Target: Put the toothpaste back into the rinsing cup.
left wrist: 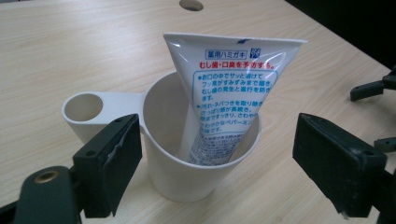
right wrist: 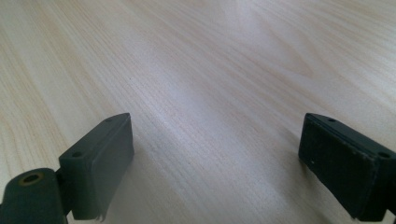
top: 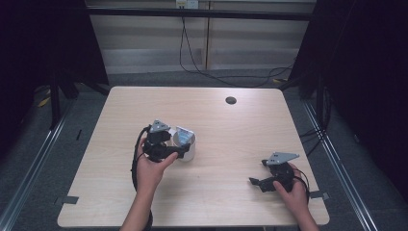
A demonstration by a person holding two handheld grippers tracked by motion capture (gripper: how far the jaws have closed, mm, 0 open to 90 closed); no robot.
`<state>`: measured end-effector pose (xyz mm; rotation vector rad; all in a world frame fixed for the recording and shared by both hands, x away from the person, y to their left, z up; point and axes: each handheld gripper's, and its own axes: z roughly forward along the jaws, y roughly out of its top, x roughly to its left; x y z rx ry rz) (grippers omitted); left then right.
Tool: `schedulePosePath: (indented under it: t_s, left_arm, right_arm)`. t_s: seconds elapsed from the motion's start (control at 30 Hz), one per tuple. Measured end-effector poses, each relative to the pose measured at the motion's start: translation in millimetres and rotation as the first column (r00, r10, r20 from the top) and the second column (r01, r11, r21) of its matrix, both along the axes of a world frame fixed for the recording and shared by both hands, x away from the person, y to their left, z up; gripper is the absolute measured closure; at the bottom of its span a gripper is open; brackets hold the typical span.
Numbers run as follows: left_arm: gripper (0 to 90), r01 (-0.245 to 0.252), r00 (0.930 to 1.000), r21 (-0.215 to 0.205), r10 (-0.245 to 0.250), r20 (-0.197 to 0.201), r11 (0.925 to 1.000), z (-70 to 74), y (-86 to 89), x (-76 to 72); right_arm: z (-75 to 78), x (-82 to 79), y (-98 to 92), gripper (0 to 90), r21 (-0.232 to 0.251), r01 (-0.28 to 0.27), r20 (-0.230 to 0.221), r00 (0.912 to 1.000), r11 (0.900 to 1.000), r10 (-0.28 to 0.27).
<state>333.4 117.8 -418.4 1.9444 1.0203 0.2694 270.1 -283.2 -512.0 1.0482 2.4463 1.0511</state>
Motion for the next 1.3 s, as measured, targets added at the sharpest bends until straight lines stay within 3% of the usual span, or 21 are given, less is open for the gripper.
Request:
schedulePosePath:
  t_s: [0.13, 0.23, 0.5, 0.77, 0.9, 1.3]
  left_arm:
    - [15.5, 0.012, 0.9996, 0.005, -0.012, -0.026, 0.9999, -0.8, 4.1, 0.9]
    - [15.5, 0.012, 0.9994, -0.015, -0.012, -0.032, 0.9998, -1.4, 7.8, 0.0]
    - [15.6, 0.024, 0.9994, -0.018, -0.025, -0.024, 0.9995, -3.4, 18.4, -2.4]
    - [15.7, 0.040, 0.9987, -0.009, -0.041, -0.031, 0.9991, -2.8, 29.5, -4.6]
    - [15.7, 0.048, 0.9984, 0.016, -0.047, -0.030, 0.9987, -3.9, 35.1, -5.8]
    - [15.9, 0.023, 0.9990, 0.034, -0.021, -0.039, 0.9992, -10.1, 54.1, -11.4]
  right_arm:
    - [0.0, 0.0, 0.0, 10.1, 0.000, 0.000, 0.000, 1.0000, 1.000, 0.000]
    - [0.0, 0.0, 0.0, 10.1, 0.000, 0.000, 0.000, 1.0000, 1.000, 0.000]
    - [0.0, 0.0, 0.0, 10.0, 0.000, 0.000, 0.000, 1.0000, 1.000, 0.000]
    - [0.0, 0.0, 0.0, 10.0, 0.000, 0.000, 0.000, 1.0000, 1.000, 0.000]
    - [0.0, 0.0, 0.0, 10.0, 0.000, 0.000, 0.000, 1.0000, 1.000, 0.000]
    - [0.0, 0.0, 0.0, 10.0, 0.000, 0.000, 0.000, 1.0000, 1.000, 0.000]
